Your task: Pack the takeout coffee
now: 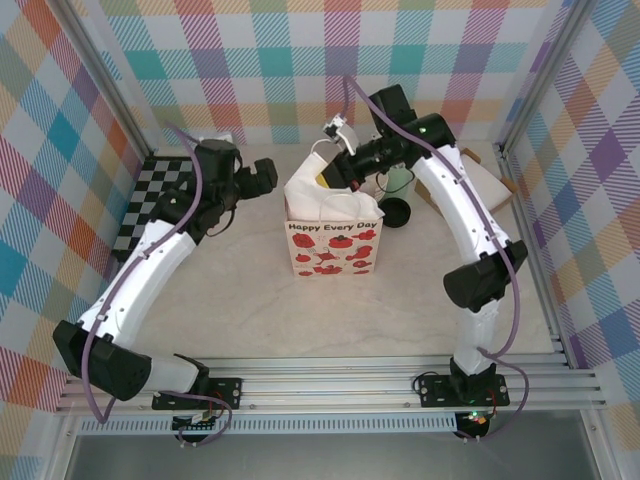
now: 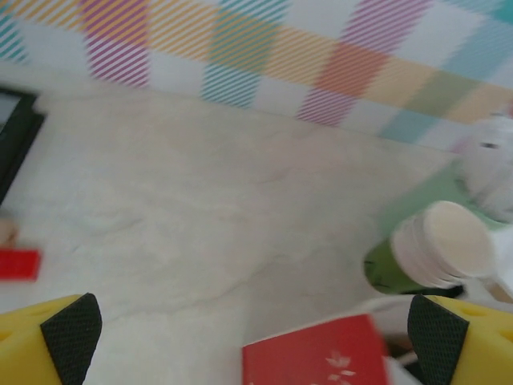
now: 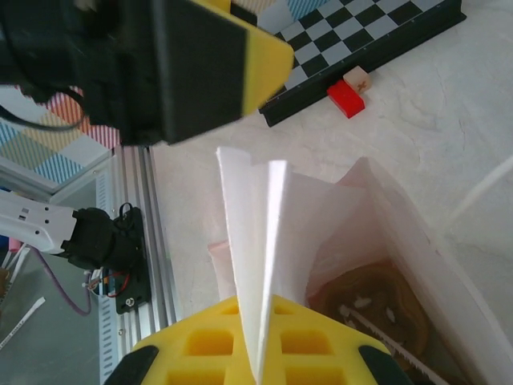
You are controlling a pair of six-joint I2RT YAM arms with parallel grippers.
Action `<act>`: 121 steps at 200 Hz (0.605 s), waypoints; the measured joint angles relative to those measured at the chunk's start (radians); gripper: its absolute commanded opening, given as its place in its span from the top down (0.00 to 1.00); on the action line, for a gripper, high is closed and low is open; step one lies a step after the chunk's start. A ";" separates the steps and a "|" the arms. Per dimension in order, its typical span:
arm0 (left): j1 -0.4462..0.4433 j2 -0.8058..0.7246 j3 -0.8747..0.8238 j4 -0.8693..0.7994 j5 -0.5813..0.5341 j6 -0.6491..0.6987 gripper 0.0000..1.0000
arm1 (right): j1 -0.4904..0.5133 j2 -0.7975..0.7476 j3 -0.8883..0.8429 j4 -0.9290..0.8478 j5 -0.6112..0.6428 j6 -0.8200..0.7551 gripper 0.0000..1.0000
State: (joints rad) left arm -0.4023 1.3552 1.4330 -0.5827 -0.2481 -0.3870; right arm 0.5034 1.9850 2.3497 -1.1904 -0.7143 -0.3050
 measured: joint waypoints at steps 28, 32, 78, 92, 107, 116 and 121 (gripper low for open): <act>0.000 0.007 -0.098 -0.018 -0.090 -0.139 0.00 | 0.028 0.047 0.009 0.003 0.058 0.039 1.00; 0.000 0.008 -0.108 -0.018 -0.097 -0.153 0.00 | 0.033 0.051 0.009 0.003 0.070 0.045 1.00; 0.000 0.011 -0.191 -0.016 -0.105 -0.274 0.00 | 0.062 0.055 -0.040 0.005 0.162 0.092 1.00; 0.000 0.011 -0.193 -0.012 -0.105 -0.287 0.00 | 0.061 0.055 -0.051 0.000 0.181 0.091 1.00; 0.000 0.011 -0.193 -0.008 -0.103 -0.295 0.00 | 0.061 0.053 -0.056 -0.006 0.185 0.071 1.00; 0.000 0.011 -0.193 -0.008 -0.101 -0.298 0.00 | 0.060 0.048 -0.066 -0.010 0.184 0.051 1.00; 0.000 0.011 -0.193 -0.008 -0.102 -0.298 0.00 | 0.060 0.045 -0.073 -0.012 0.185 0.036 1.00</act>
State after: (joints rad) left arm -0.4023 1.3659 1.2404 -0.5903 -0.3500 -0.6849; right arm 0.5629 2.0300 2.2768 -1.2026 -0.5293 -0.2687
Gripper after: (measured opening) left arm 0.999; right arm 0.053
